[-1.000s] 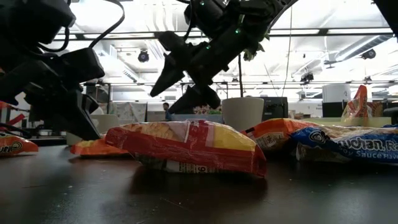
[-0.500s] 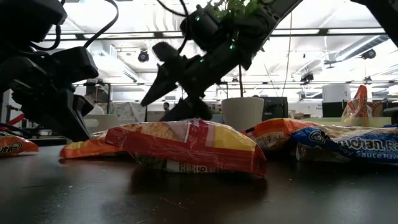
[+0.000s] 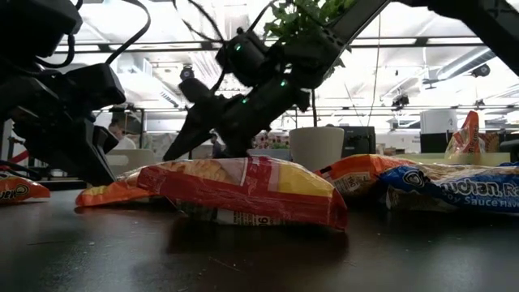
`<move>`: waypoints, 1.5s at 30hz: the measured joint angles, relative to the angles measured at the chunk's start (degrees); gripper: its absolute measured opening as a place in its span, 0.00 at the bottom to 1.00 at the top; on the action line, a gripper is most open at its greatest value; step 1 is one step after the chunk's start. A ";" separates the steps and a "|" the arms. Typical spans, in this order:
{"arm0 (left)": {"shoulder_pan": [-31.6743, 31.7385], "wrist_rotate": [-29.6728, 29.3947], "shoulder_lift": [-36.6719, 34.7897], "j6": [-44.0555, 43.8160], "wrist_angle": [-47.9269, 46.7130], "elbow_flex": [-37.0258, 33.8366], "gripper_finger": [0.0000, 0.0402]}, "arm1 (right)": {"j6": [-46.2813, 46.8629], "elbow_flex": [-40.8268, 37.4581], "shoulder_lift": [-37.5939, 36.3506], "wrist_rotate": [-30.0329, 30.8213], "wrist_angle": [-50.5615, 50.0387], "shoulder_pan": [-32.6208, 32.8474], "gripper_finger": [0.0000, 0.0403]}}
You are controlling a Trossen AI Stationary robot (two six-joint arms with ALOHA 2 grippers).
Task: Sort Maruchan noodles
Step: Put the orange noodle pack into the yellow bin
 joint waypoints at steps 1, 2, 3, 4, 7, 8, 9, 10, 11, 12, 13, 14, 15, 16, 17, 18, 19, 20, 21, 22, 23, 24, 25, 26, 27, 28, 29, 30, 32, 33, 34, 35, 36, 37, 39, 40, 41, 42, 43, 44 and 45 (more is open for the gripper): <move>0.02 -0.02 0.00 -0.02 -0.01 0.00 0.00 | -0.03 0.88 1.05 -1.31 0.06 -0.05 0.70; 0.02 -0.10 0.02 -0.04 -0.01 -0.02 0.00 | -0.14 1.72 1.85 -2.64 0.12 -0.05 0.70; -0.01 -0.26 0.02 -0.13 -0.01 -0.02 0.00 | -0.23 2.32 2.54 -3.91 0.05 -0.05 0.70; -0.01 -0.43 0.04 -0.41 -0.07 -0.02 0.00 | -0.44 3.02 3.09 -4.96 0.03 -0.08 0.69; -0.01 -0.75 0.04 -0.50 -0.02 -0.07 0.00 | -1.88 3.79 3.69 -6.63 0.48 -0.16 0.68; -0.02 -0.85 0.07 -0.50 0.01 -0.07 0.00 | -2.06 3.79 3.69 -6.71 0.83 -0.16 0.68; -0.01 -0.89 0.07 -0.52 0.01 -0.09 0.00 | -2.35 3.79 3.67 -6.75 1.06 -0.15 0.67; -0.01 -0.93 0.07 -0.69 0.03 -0.09 0.00 | -2.85 3.79 3.65 -7.01 1.30 -0.14 0.66; -0.01 -0.97 0.07 -0.72 0.02 -0.09 0.00 | -3.35 3.79 3.59 -7.16 1.59 -0.14 0.66; -0.01 -1.07 0.10 -0.89 0.02 -0.11 0.00 | -3.57 3.79 3.47 -7.45 1.78 -0.14 0.65; -0.01 -1.12 0.11 -0.93 0.03 -0.11 0.00 | -3.68 3.79 3.36 -8.11 2.23 -0.13 0.64; -0.01 -1.19 0.11 -0.94 0.03 -0.11 0.00 | -3.72 3.79 3.34 -8.99 3.23 -0.11 0.63; -0.01 -1.25 0.11 -0.93 0.04 -0.11 0.00 | -3.72 3.79 3.29 -9.69 3.99 -0.08 0.61; -0.01 -1.29 0.12 -0.92 0.08 -0.13 0.00 | -3.72 3.80 3.24 -10.02 4.39 -0.02 0.59; -0.01 -1.35 0.13 -0.92 0.10 -0.14 0.00 | -3.72 3.81 3.23 -10.10 4.66 0.02 0.57; 0.02 -1.40 0.15 -0.92 0.13 -0.15 0.00 | -3.83 3.86 3.23 -10.23 4.76 0.04 0.54; 0.02 -1.44 0.15 -0.92 0.21 -0.17 0.00 | -4.11 3.86 3.23 -10.23 4.76 0.08 0.51; 0.02 -1.50 0.15 -0.92 0.38 -0.22 0.00 | -4.24 3.86 3.23 -10.25 4.79 0.08 0.48; 0.02 -1.52 0.15 -0.92 0.60 -0.24 0.00 | -4.33 3.86 3.22 -10.42 4.90 0.08 0.44; 0.02 -1.54 0.15 -0.90 0.73 -0.28 0.00 | -4.50 3.86 3.17 -10.49 5.01 0.08 0.41; 0.02 -1.56 0.15 -0.90 0.92 -0.32 0.00 | -4.67 3.88 3.12 -10.49 5.02 0.08 0.37; 0.03 -1.57 0.13 -0.90 1.05 -0.34 0.00 | -4.80 3.90 3.04 -10.49 5.11 0.08 0.34; 0.04 -1.57 0.06 -0.90 1.06 -0.35 0.00 | -4.93 3.92 3.02 -10.45 5.12 0.08 0.30; 0.04 -1.56 -0.08 -0.90 1.06 -0.35 0.00 | -4.92 3.92 3.02 -10.42 5.15 0.08 0.28; 0.04 -1.54 -0.33 -0.90 1.10 -0.35 0.00 | -4.91 3.92 3.02 -10.32 5.12 0.08 0.25; 0.04 -1.44 -0.72 -0.90 1.12 -0.38 0.00 | -4.93 3.92 3.02 -10.25 5.13 0.08 0.23; 0.04 -1.33 -1.31 -0.90 1.01 -0.41 0.00 | -4.92 3.92 3.02 -10.21 5.11 0.07 0.22; 0.04 -1.27 -2.00 -0.84 0.80 -0.44 0.00 | -4.92 3.92 2.95 -10.15 5.01 -0.04 0.22; 0.06 -1.08 -3.86 0.18 0.08 -0.56 0.00 | -4.90 3.92 2.74 -10.30 4.70 -0.14 0.21; 0.08 -0.92 -4.95 0.85 -0.34 -0.61 0.00 | -4.96 3.92 2.53 -10.38 4.43 -0.19 0.22; 0.08 -0.83 -6.21 1.41 -0.91 -0.61 0.00 | -5.20 3.92 2.28 -10.58 4.09 -0.27 0.22; 0.08 -0.69 -7.58 1.74 -1.57 -0.61 0.00 | -5.42 3.90 1.97 -10.82 3.83 -0.29 0.22; 0.08 -0.62 -8.90 2.05 -2.17 -0.61 0.00 | -5.68 3.90 1.59 -10.94 3.49 -0.36 0.21; 0.08 -0.58 -10.33 2.10 -3.16 -0.59 0.00 | -6.13 3.90 1.27 -10.98 3.38 -0.38 0.21; 0.08 -0.58 -13.44 2.18 -5.03 -0.59 0.00 | -7.09 3.90 0.56 -10.95 2.93 -0.41 0.19; 0.08 -0.60 -15.00 2.46 -5.63 -0.59 0.00 | -7.50 3.90 0.22 -10.95 2.62 -0.42 0.18; 0.08 -0.61 -16.71 2.99 -6.23 -0.59 0.00 | -7.84 3.88 -0.16 -10.89 2.60 -0.42 0.18; 0.08 -0.59 -18.37 3.52 -6.75 -0.57 0.00 | -8.16 3.79 -0.53 -10.75 2.58 -0.42 0.17; 0.08 -0.61 -20.05 4.14 -7.09 -0.57 0.00 | -8.48 3.77 -0.87 -10.69 2.58 -0.42 0.17; 0.08 -0.61 -21.80 4.85 -7.35 -0.52 0.00 | -8.70 3.73 -1.31 -10.62 2.57 -0.42 0.17; 0.08 -0.59 -23.58 5.71 -7.47 -0.50 0.00 | -9.04 3.70 -1.56 -10.56 2.54 -0.40 0.17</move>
